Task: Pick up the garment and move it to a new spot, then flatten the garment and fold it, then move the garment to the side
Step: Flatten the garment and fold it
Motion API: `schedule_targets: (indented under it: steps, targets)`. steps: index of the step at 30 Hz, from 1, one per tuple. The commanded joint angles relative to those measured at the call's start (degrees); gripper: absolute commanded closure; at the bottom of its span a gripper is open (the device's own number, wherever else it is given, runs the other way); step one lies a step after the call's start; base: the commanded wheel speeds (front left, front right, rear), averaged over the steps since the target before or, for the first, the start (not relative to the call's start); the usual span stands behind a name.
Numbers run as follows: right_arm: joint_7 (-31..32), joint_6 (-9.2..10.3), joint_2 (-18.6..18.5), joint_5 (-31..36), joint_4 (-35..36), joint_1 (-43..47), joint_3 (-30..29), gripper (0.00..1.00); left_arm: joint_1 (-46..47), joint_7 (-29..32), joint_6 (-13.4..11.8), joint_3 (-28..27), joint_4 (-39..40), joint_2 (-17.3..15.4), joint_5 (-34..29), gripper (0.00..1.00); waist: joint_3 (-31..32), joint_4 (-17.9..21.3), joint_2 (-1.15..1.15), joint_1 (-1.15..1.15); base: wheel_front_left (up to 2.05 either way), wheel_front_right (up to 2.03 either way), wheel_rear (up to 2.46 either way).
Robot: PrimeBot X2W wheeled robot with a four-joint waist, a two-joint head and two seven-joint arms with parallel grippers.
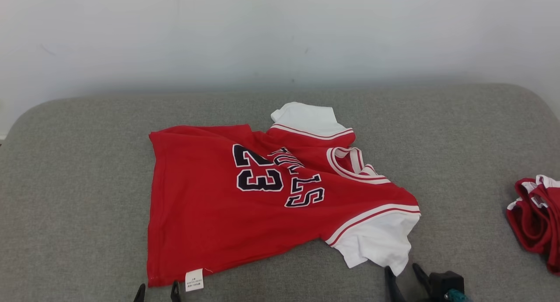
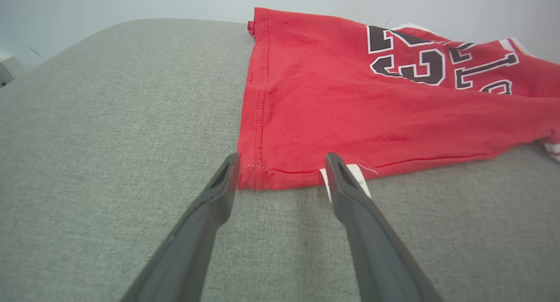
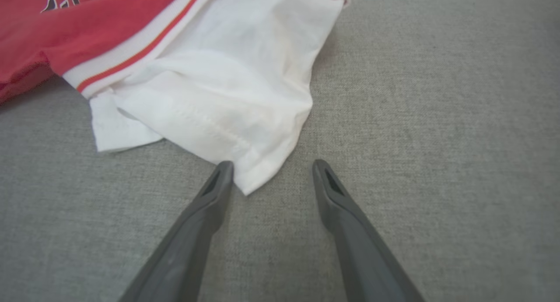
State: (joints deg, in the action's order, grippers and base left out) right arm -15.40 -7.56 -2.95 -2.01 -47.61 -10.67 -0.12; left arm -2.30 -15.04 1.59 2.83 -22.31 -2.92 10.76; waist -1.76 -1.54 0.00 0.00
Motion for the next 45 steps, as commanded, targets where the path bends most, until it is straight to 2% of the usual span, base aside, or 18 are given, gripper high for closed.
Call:
schedule_targets:
  steps: [1,3,13,19,22,29,30,31,32,33,35,45]
  targets:
    - [0.52,0.15,0.09,-0.57,-0.31,-0.59,-0.26,0.05,0.65,-0.19,0.17,-0.19,0.11,0.06,-0.07,0.0,-0.51,-0.04,0.0,0.0,0.0,0.0,0.0]
    - [0.46,0.15,0.09,-0.92,0.65,-0.85,-0.45,0.0,0.97,-0.19,0.22,-0.15,0.23,0.06,-0.29,0.0,-0.82,-0.05,0.0,0.0,0.0,0.0,0.0]
    - [0.36,0.15,0.08,-2.95,3.03,-0.48,-0.98,0.0,1.34,-0.19,0.66,0.82,0.12,0.05,-0.34,0.0,-1.46,-0.16,0.0,0.0,0.0,0.0,0.0]
    - [0.31,0.15,0.09,-3.88,10.2,2.11,-3.56,0.0,0.92,-0.19,1.14,1.96,0.06,0.05,0.22,0.0,-1.19,0.42,0.0,0.0,0.0,0.0,0.0]
    - [0.3,0.15,0.12,-4.15,11.59,2.78,-3.18,0.0,1.16,-0.19,0.86,2.15,0.2,0.05,0.48,0.0,-1.44,0.65,0.0,0.0,0.0,0.0,0.0]
    - [0.31,0.15,0.07,-4.3,8.1,0.24,-0.32,0.0,2.93,-0.19,0.95,2.16,-0.16,0.05,-0.05,0.0,-2.79,-0.04,0.0,0.0,0.0,0.0,0.0]
    - [0.3,0.15,0.08,-4.59,7.15,0.0,0.04,0.03,3.13,-0.19,1.0,2.05,-0.24,0.05,-0.18,0.0,-2.95,-0.24,0.0,0.0,0.0,0.0,0.0]
    - [0.31,0.15,0.08,-4.82,6.37,-0.47,0.41,0.38,3.3,-0.19,1.02,1.89,-0.33,0.04,-0.23,0.0,-3.08,-0.43,0.0,0.0,0.0,0.0,0.0]
    - [0.31,0.15,0.08,-4.82,6.37,-0.47,0.41,0.38,3.3,-0.19,1.02,1.89,-0.33,0.04,-0.23,0.0,-3.08,-0.43,0.0,0.0,0.0,0.0,0.0]
    - [0.31,0.15,0.09,-4.81,5.63,-0.76,0.85,0.52,3.39,-0.19,1.13,1.81,-0.33,0.04,-0.29,0.0,-3.17,-0.6,0.0,0.0,0.0,0.0,0.0]
    - [0.33,0.15,0.11,-5.18,4.73,-0.91,1.33,1.0,3.25,-0.19,1.2,1.58,-0.4,0.05,-0.48,0.0,-3.24,-0.84,0.0,0.0,0.0,0.0,0.0]
    - [0.32,0.15,0.07,-3.55,5.77,1.71,-2.11,1.0,1.26,-0.19,0.79,0.58,-0.47,0.05,0.03,0.0,-1.76,0.49,0.0,0.0,0.0,0.0,0.0]
